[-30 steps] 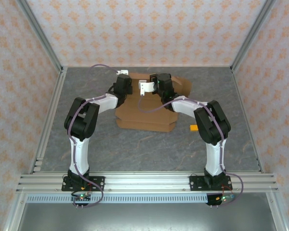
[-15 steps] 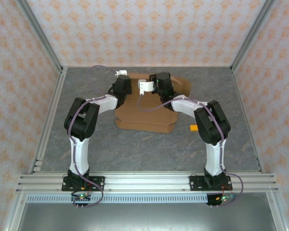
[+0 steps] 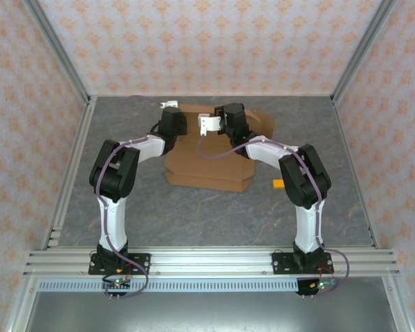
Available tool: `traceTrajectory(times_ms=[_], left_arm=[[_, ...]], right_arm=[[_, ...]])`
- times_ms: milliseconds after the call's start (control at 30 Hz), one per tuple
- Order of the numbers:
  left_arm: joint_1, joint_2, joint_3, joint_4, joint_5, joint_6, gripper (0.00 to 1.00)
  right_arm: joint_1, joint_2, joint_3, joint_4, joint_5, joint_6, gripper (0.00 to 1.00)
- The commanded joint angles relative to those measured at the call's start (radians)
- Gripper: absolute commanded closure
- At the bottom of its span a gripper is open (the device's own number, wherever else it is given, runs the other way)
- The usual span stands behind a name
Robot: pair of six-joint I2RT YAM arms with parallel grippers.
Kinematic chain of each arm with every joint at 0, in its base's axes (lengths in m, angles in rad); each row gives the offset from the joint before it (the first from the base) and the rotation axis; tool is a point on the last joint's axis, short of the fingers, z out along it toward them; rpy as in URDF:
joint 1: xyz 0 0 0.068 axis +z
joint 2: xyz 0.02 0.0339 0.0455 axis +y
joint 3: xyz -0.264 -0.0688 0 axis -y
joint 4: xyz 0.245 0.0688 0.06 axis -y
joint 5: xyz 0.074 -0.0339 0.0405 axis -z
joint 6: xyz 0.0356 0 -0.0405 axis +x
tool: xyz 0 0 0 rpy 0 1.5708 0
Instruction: Fold the paper box
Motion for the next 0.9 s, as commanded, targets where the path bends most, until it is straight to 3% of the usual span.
traceTrajectory(times_ms=[0,233,333,533,867], left_arm=[[0.036,0.003,0.022,-0.088,0.005,-0.045,0.55],[0.041,0.012,0.034,-0.105,0.002,-0.042,0.55],[0.041,0.016,0.051,-0.135,-0.029,-0.057,0.61],[0.015,0.012,0.058,-0.152,-0.150,-0.097,0.73],[-0.041,0.022,0.095,-0.187,-0.339,-0.078,0.80]], right_arm=[[-0.003,-0.013,0.022,-0.051,-0.001,0.003,1.00],[-0.003,-0.013,0.027,-0.057,-0.002,0.003,1.00],[-0.003,-0.014,0.028,-0.057,-0.005,0.007,1.00],[0.000,-0.013,0.034,-0.060,-0.004,0.006,1.00],[0.006,-0.024,0.034,-0.075,-0.003,0.015,1.00]])
